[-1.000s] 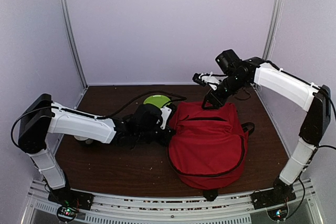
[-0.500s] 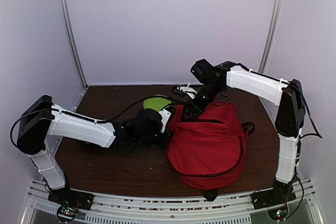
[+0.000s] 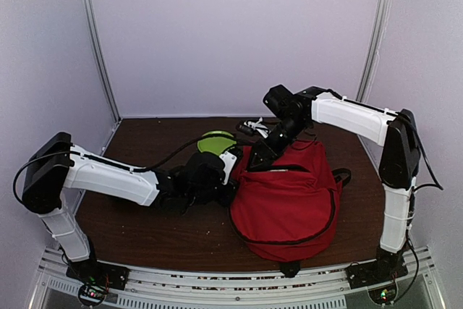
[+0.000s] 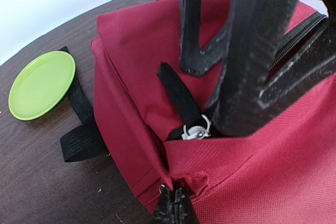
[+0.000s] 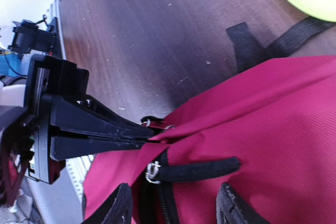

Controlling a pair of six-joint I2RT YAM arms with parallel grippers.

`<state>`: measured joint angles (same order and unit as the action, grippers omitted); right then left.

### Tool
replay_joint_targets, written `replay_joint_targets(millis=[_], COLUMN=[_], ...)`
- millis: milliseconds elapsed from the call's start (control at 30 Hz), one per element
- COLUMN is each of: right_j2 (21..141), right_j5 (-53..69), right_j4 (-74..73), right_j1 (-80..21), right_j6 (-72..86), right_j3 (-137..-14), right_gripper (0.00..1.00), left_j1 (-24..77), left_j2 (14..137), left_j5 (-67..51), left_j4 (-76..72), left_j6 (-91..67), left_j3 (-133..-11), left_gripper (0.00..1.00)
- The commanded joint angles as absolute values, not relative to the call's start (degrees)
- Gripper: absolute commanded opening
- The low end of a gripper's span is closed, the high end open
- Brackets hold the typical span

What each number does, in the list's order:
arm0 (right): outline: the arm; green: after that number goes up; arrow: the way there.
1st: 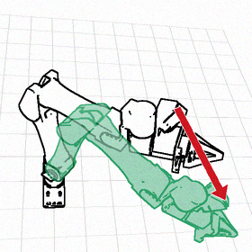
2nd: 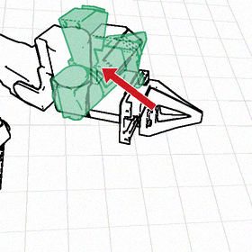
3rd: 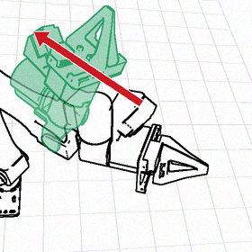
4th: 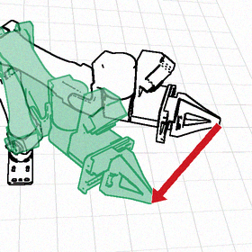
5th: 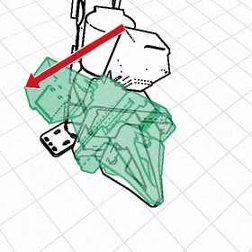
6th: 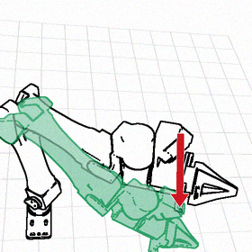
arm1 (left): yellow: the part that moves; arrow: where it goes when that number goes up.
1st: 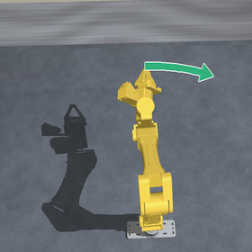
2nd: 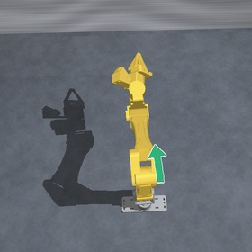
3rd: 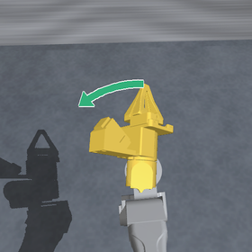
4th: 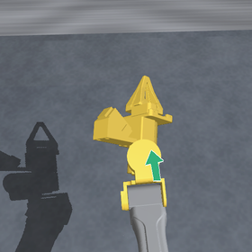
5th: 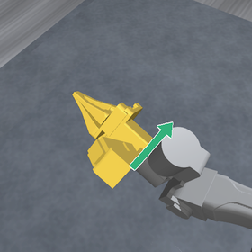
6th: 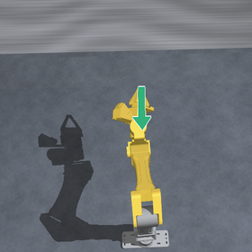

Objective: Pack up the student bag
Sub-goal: Grab the lower front pocket of the student bag.

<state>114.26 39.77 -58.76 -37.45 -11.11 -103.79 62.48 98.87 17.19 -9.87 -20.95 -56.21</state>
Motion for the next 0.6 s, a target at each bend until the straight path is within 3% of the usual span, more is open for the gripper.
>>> replay_joint_targets(millis=[0, 233, 367, 500, 567], right_j2=[116.61, 118.22, 118.66, 120.03, 120.31], right_j5=[45.76, 45.54, 47.63, 50.56, 53.07], right_j4=[-59.13, -58.10, -56.48, -56.10, -56.06], right_j1=[-37.18, -36.94, -36.12, -35.69, -35.52], right_j6=[-9.32, -7.92, -5.96, -5.52, -5.85], right_j3=[-105.64, -107.14, -107.12, -108.96, -109.49], right_gripper=[0.54, 0.41, 0.39, 0.22, 0.05], left_j1=[63.10, 63.79, 64.41, 64.60, 64.60], left_j2=[96.88, 95.97, 95.40, 95.66, 95.63], left_j5=[20.13, 22.07, 22.99, 23.41, 23.63], left_j4=[-11.95, -11.91, -12.56, -12.35, -12.16], left_j6=[-19.55, -19.34, -18.93, -18.65, -18.63], left_j3=[-56.69, -56.08, -55.55, -55.80, -55.90], left_gripper=[0.00, 0.00, 0.00, 0.00, 0.00])
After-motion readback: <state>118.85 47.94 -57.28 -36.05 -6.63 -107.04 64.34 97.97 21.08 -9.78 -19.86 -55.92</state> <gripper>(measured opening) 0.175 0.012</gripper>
